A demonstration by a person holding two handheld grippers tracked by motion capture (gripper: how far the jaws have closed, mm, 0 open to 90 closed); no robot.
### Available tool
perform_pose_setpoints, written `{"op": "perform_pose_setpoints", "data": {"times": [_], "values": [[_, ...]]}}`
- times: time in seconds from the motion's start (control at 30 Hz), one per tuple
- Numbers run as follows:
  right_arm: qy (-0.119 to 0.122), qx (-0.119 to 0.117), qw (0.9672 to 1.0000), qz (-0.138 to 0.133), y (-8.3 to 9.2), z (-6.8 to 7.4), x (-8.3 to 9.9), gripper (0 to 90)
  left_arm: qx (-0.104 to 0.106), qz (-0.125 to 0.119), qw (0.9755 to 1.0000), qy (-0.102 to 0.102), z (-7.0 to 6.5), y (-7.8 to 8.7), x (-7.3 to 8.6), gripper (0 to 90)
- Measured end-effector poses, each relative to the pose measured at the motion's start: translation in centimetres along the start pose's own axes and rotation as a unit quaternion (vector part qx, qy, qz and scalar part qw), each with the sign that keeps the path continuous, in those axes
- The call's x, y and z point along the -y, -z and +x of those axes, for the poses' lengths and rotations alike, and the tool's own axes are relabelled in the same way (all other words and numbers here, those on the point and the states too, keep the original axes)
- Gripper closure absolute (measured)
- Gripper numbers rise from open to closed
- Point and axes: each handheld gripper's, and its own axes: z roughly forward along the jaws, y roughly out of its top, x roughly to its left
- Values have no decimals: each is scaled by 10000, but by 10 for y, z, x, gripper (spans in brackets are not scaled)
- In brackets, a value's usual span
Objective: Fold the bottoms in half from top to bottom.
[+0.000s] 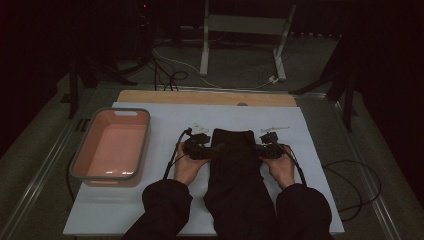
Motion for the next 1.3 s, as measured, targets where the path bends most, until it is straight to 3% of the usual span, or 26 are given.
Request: {"op": "perform_pose_setpoints", "data": {"times": [0.33,0.6,0.83,0.9,0.97,1.0,1.03,1.07,1.17,1.3], "values": [[147,-86,9997,-150,8,5,-1,834,-223,363,9989,179,9,-23,7,345],[295,-146,9992,-241,18,10,-2,833,-453,720,9959,318,16,-36,12,368],[312,-158,9991,-239,19,12,-3,833,-453,826,9948,376,15,-42,11,467],[326,-161,9990,-257,18,13,-4,833,-352,901,9948,328,12,-44,10,546],[337,-189,9989,-259,19,15,-4,834,-306,1004,9941,268,8,-46,9,683],[337,-189,9989,-259,19,15,-4,834,-306,1004,9941,268,8,-46,9,784],[350,-186,9989,-254,20,15,-5,834,-270,1005,9941,298,7,-46,8,784],[378,-190,9987,-273,22,17,-6,834,-241,946,9948,293,6,-45,6,879],[311,-209,9987,-356,28,15,-10,837,-132,712,9972,187,3,-38,1,886],[287,-180,9984,-442,35,10,-16,839,-44,408,9990,203,0,-26,-12,889]]}}
